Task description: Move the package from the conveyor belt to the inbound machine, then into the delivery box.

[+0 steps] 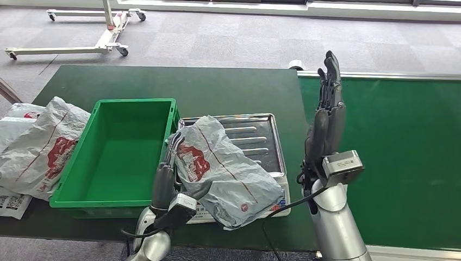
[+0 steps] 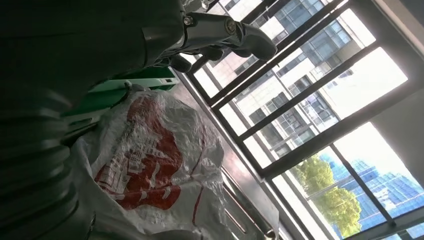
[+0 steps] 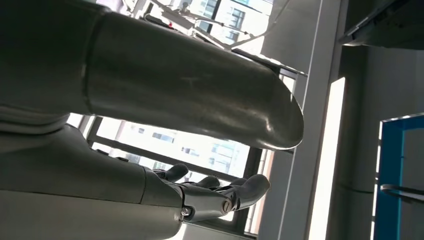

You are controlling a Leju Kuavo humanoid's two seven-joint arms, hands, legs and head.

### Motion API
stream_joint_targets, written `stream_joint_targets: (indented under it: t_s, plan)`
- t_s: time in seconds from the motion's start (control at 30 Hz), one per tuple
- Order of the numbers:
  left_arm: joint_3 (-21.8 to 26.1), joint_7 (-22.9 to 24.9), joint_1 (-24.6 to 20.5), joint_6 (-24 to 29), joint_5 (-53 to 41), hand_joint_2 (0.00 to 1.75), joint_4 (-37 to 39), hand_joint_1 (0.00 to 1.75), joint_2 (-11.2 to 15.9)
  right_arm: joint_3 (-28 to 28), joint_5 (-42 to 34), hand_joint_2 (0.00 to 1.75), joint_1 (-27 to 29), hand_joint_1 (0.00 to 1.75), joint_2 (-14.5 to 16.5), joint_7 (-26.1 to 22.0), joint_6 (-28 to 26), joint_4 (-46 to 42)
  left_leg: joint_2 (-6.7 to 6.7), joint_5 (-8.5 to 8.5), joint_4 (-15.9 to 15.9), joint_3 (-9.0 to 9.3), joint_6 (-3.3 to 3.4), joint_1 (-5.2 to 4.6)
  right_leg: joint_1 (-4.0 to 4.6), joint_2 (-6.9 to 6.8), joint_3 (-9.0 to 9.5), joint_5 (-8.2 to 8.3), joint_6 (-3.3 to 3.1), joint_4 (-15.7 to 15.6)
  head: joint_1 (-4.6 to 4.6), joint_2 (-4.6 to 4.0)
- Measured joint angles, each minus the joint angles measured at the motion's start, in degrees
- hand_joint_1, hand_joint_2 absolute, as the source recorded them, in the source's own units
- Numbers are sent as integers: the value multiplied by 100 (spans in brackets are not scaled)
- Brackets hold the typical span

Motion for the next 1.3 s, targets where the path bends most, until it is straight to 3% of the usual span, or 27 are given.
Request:
stream_joint_targets:
  t_s: [0.2, 0.4, 0.53, 1.03, 1.2, 1.3]
  plan:
    - [-345, 774, -407, -654, -1387, 175, 962, 0, -45, 0, 210, 0, 218, 0, 0, 0, 22, -391, 1, 1, 0, 0, 1, -2, -2, 0, 2, 3, 1, 0, 1, 0]
    - [-561, 857, -779, -1044, -1733, 175, 1774, 0, -141, 0, 289, 0, 285, 0, 2, 12, 88, -481, -2, 3, 0, 2, 4, -2, -2, -4, 7, 4, 1, 0, 0, 0]
    - [-642, 816, -949, -1180, -1837, 175, 2071, 175, -174, -1, 329, 0, 293, 0, 2, 12, 106, -495, -3, 4, 0, 4, 5, -2, -3, -8, 12, 3, 2, 0, 0, 0]
    - [-691, 757, -1178, -925, -2016, 175, 2256, 175, -180, -52, 463, 0, 373, 0, 2, 83, 113, -526, -3, 9, 0, 9, 10, -2, -2, -11, 20, 6, 4, 0, 1, 0]
    - [-642, 689, -1069, -301, -1937, 175, 2053, 175, -180, -96, 494, 0, 389, 0, 2, 97, 139, -525, -2, 9, 0, 5, 9, -2, -1, -6, 13, 6, 4, 0, 0, 0]
    - [-471, 589, -977, 393, -1776, 175, 1762, 175, -176, -133, 526, 0, 431, 0, 2, 102, 149, -523, -2, 9, 0, -1, 9, -2, 0, -6, 7, 6, 4, 0, 0, 0]
